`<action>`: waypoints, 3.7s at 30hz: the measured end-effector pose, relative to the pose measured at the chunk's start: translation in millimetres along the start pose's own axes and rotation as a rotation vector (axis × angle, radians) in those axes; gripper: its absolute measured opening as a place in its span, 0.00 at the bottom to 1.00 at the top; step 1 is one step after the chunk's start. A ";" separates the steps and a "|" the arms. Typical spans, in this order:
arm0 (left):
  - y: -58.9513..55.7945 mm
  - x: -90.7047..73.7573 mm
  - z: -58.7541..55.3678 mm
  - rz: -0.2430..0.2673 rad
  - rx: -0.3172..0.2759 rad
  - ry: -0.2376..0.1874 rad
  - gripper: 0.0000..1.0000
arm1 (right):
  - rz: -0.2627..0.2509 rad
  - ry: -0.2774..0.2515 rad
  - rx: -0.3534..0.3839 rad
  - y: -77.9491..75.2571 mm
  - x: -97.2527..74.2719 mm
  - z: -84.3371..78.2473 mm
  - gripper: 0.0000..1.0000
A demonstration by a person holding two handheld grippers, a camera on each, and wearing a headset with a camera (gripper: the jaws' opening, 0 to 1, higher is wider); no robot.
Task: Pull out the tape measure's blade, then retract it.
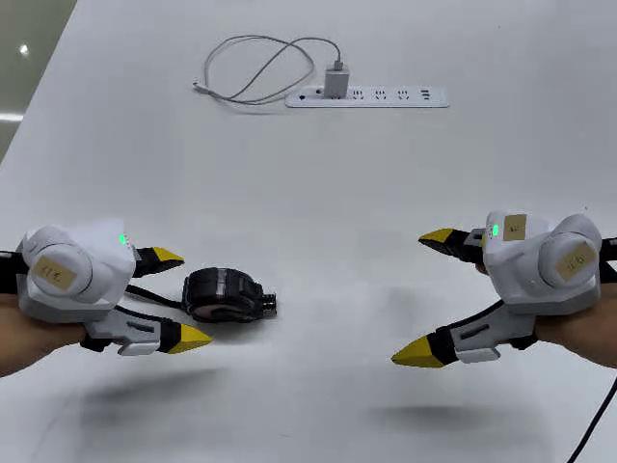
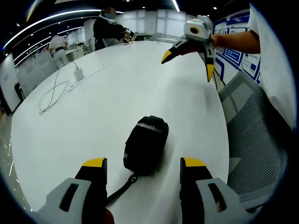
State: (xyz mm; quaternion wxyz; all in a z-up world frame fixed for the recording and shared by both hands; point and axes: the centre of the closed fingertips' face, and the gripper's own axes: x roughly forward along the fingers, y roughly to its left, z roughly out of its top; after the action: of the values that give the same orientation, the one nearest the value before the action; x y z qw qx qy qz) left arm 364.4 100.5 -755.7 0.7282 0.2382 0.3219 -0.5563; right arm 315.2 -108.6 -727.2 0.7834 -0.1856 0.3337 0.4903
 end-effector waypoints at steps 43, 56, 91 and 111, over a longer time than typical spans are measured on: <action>1.0 20.2 -4.5 -0.053 0.169 0.069 0.27 | 0.002 -0.005 0.004 -0.5 5.3 -3.1 0.89; 1.6 21.0 -4.7 -0.046 0.164 0.080 0.27 | 0.014 -0.051 0.023 0.1 19.5 -1.2 0.74; 3.6 22.2 -2.9 -0.075 0.195 0.086 0.26 | 0.089 -0.063 -0.090 0.5 85.1 23.4 0.42; 4.9 23.8 -3.2 -0.090 0.212 0.091 0.26 | 0.161 -0.089 -0.094 9.9 116.3 39.2 0.32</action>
State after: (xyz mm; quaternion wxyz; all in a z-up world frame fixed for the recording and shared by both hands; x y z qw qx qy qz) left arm 372.6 88.4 -775.4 0.6578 0.3243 0.3045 -0.6078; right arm 354.2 -5.0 -781.0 0.7462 -0.1727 0.2890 0.5744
